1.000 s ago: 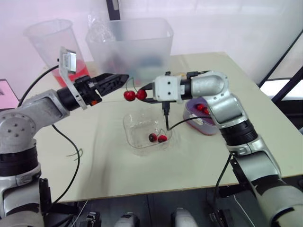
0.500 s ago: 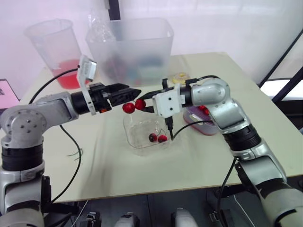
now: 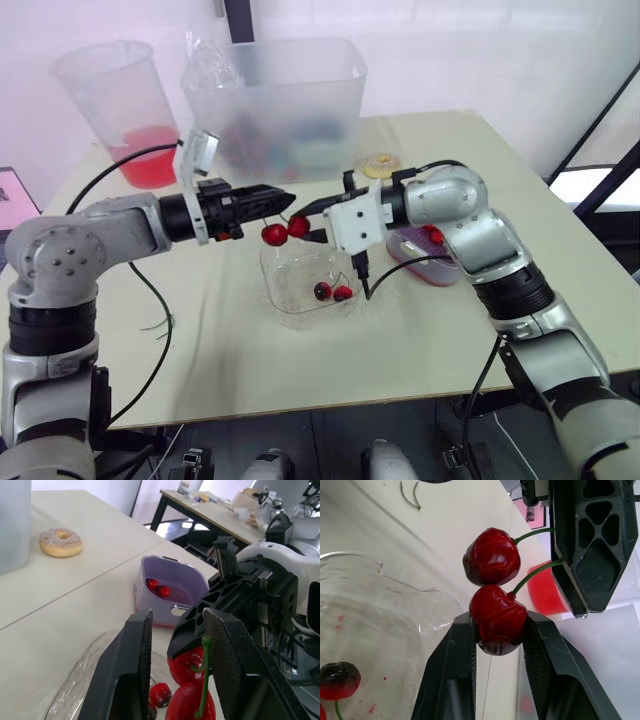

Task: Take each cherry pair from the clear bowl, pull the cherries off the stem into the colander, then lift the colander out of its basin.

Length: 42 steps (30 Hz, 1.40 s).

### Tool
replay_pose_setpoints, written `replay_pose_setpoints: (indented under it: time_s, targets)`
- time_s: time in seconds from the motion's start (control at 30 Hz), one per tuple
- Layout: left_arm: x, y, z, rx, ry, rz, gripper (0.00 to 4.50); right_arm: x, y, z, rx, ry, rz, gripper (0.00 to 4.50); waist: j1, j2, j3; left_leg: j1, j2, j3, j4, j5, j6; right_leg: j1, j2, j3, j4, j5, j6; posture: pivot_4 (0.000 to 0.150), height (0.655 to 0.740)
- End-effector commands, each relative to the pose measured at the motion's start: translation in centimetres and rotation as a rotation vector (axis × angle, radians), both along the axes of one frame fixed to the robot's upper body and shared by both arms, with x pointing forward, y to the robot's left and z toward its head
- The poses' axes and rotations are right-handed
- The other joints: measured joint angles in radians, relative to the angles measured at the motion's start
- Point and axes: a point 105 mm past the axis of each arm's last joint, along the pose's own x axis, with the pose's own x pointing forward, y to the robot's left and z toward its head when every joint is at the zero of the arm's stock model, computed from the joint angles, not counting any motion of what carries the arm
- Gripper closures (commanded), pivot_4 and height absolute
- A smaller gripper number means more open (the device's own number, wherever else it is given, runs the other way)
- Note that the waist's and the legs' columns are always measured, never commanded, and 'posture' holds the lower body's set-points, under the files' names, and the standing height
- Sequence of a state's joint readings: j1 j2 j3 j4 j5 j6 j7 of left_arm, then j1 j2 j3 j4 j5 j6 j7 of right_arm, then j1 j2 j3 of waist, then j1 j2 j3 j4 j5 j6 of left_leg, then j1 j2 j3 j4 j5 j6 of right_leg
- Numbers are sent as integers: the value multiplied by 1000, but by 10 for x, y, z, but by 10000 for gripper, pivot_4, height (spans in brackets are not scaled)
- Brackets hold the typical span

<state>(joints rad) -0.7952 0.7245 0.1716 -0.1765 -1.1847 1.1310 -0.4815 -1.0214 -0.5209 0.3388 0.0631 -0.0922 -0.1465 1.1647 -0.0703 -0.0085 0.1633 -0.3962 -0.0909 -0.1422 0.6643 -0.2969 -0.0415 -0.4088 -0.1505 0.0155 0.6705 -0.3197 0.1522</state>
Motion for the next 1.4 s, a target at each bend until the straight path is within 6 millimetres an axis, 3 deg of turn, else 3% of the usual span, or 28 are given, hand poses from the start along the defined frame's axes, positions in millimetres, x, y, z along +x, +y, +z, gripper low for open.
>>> replay_pose_setpoints:
  time_s: [0.03, 0.17, 0.37, 0.47, 0.63, 0.77, 0.87, 0.9, 0.97, 1.03, 1.13, 1.17, 1.3, 1.4]
  targets:
    - [-5, 0, 5, 22, -39, -9, 30602, -7, 2, 8, 15, -25, 30, 33291, 0, 0, 0, 0, 0, 0, 0, 0, 0, 0, 0, 0, 0, 0, 0, 1500, 7400]
    - [-6, 1, 4, 27, -39, -9, 44610, -8, 2, 5, 4, -12, 31, 33291, 1, 0, 0, 0, 0, 0, 0, 0, 0, 0, 0, 0, 0, 0, 0, 1500, 7400]
    - [-2, 5, 5, 33, -33, 13, 44610, -7, 1, 5, 15, 6, 21, 33291, 0, 0, 0, 0, 0, 0, 0, 0, 0, 0, 0, 0, 0, 0, 0, 1500, 7400]
    - [-1, 8, 3, 38, -30, 19, 45000, -6, -1, 7, 42, 81, 1, 22947, 0, 0, 0, 0, 0, 0, 0, 0, 0, 0, 0, 0, 0, 0, 0, 1500, 7400]
    - [1, 11, 8, 25, -35, 19, 45000, -7, -19, 7, 15, 130, -37, 538, 3, 0, 0, 0, 0, 0, 0, 0, 0, 0, 0, 0, 0, 0, 0, 1500, 7400]
    - [-2, 13, 23, -13, -62, -22, 45000, 16, -66, 7, 26, 228, -195, 538, 10, 0, 0, 0, -1, -1, 1, 0, 0, 1, 0, 0, 0, 0, 0, 1500, 7400]
    - [-12, 10, 28, -4, -97, -97, 45000, 19, -77, 23, 219, 421, -212, 538, 3, 0, 0, 0, 0, 0, 0, 0, 0, 1, 0, 0, -1, 0, 0, 1500, 7400]
    - [-15, 8, 28, 3, -103, -125, 45000, 13, -74, 29, 285, 521, -181, 538, -1, 0, 0, 0, 0, 0, 0, 0, 0, 1, 0, 0, -1, 0, 0, 1500, 7400]
    - [-23, 2, 30, 13, -114, -188, 45000, 1, -65, 58, 556, 792, -102, 538, -7, 0, 0, 0, 1, 1, 0, 0, 0, 0, 0, 0, -1, 0, 0, 1500, 7400]
    - [-28, -1, 32, 18, -124, -227, 45000, -10, -60, 69, 632, 899, -34, 538, -7, 0, 0, 0, 2, 1, 0, 0, 0, 0, 1, 0, 0, 0, 0, 1500, 7400]
    - [-35, -7, 35, 18, -135, -286, 45000, -39, -54, 56, 435, 1204, 67, 538, 3, 0, 0, 0, 1, 0, 0, 0, 0, 0, 0, 0, -1, 0, 0, 1500, 7400]
    - [-36, -8, 36, 13, -137, -301, 45000, -39, -54, 54, 431, 1277, 72, 538, 6, 0, 0, 0, 0, 0, 0, 0, 0, 1, 0, 0, -2, 0, 0, 1500, 7400]
    - [-39, -15, 39, -11, -140, -345, 45000, -25, -37, 25, 381, 1247, -12, 538, 11, 0, 0, 0, 0, -1, 2, 0, 0, 3, 0, 0, -2, 0, 0, 1500, 7400]
    - [-39, -18, 38, -8, -137, -354, 45000, -30, -27, 23, 363, 1245, 29, 538, 7, 0, 0, 0, 0, 0, 1, 0, 0, 1, -1, 0, 0, 0, 0, 1500, 7400]
